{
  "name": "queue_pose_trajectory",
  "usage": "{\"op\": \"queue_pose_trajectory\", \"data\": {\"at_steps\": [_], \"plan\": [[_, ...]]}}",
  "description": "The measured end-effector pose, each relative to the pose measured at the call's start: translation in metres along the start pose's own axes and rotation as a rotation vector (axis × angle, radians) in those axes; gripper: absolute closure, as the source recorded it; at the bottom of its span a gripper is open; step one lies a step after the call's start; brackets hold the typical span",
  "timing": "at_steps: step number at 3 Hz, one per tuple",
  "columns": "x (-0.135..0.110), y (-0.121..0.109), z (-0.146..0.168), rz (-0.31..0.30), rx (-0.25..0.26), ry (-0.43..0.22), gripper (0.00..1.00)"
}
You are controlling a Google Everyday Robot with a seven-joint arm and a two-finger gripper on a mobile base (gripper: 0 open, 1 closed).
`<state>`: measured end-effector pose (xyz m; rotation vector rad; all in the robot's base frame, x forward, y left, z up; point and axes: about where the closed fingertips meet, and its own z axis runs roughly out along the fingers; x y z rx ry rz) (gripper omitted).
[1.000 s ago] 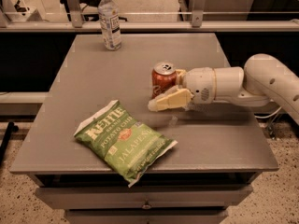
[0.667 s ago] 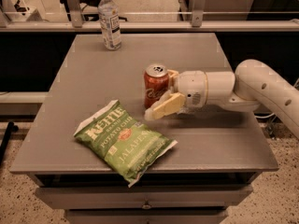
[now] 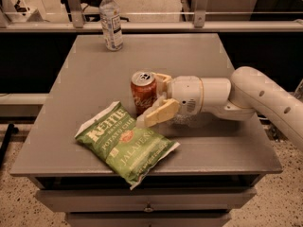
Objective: Move coke can near green jalapeno chip bag
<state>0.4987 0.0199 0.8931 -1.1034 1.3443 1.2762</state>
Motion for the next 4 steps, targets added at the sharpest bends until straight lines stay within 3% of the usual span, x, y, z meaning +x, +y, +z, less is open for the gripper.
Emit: {"op": "queue_pose_trajectory", "data": {"at_steps": [1, 2, 3, 4], "plan": [[-0.005, -0.001, -0.004, -0.031, 0.006, 0.027, 0.00], [-0.013, -0.022, -0.027, -0.101, 0.044, 0.104, 0.00], [-0.030, -0.059, -0.066, -0.186, 0.085, 0.191, 0.00], [-0.050, -0.098, -0.104, -0.237, 0.137, 0.227, 0.00]]}}
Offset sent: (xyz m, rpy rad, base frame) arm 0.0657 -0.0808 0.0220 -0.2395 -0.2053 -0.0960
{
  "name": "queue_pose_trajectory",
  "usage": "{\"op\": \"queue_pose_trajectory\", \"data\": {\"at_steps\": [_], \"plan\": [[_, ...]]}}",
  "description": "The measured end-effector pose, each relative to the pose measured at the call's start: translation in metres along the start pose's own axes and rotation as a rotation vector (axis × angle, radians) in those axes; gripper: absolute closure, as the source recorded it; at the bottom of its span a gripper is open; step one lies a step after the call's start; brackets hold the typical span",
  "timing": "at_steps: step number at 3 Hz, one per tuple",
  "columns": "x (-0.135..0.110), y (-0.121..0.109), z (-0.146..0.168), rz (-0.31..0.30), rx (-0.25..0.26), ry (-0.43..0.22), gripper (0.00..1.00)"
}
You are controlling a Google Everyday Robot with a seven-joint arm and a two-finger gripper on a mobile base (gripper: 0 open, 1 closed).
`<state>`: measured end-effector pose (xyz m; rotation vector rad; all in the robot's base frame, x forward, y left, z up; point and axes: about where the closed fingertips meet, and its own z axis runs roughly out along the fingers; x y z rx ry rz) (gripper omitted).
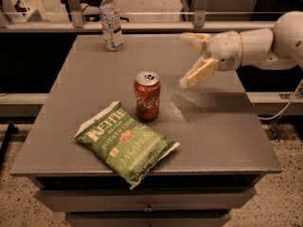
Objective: Move coke can near green jalapeno chip bag
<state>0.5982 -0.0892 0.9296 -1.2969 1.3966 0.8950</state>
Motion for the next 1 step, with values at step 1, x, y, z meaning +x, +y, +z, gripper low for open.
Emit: {"op": "queue_pose_trajectory", "data": {"at_steps": [1], "plan": [[-0.0277, -0.0206, -0.0265, -0.057, 0.068, -0.018, 0.00]]}}
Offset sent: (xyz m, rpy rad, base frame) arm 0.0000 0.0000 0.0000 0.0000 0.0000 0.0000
